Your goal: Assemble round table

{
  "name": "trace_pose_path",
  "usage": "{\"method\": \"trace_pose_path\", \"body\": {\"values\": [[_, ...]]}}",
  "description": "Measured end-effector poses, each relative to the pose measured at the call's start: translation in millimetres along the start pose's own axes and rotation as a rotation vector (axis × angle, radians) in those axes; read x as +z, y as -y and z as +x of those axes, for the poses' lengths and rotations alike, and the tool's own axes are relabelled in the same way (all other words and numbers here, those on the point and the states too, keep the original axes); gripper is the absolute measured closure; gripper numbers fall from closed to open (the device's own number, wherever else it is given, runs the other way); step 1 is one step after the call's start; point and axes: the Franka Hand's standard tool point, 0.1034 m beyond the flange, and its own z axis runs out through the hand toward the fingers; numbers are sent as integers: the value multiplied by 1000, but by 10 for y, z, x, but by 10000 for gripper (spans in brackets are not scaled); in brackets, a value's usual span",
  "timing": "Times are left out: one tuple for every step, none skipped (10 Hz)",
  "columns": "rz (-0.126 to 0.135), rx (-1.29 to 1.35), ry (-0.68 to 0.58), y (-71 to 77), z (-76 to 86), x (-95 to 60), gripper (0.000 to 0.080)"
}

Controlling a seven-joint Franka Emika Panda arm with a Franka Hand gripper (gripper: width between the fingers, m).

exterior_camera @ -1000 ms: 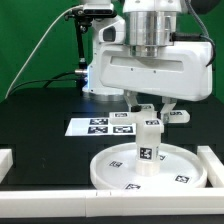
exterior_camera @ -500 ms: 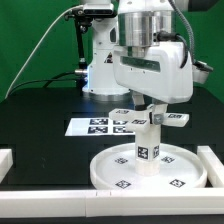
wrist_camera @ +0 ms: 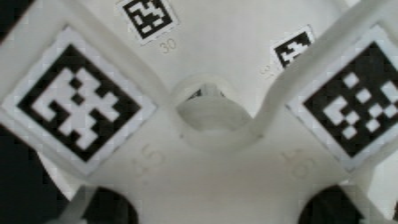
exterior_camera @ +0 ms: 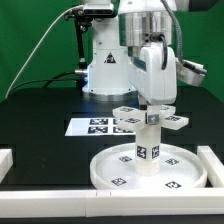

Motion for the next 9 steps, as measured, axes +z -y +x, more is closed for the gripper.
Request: {"method": "trace_pose_path", "body": {"values": [[-2, -37, 2, 2, -8, -8, 359], [-13, -91, 17, 16, -42, -81, 203], [4, -188, 26, 60, -45, -188, 203], [9, -273, 37, 76, -70, -280, 160], [16, -370, 44, 90, -91, -343, 151], [28, -506, 44, 110, -91, -392, 151], [29, -698, 41, 84, -79, -375, 150], [28, -855, 38, 84, -94, -365, 150], [34, -995, 33, 92, -79, -370, 150]]}}
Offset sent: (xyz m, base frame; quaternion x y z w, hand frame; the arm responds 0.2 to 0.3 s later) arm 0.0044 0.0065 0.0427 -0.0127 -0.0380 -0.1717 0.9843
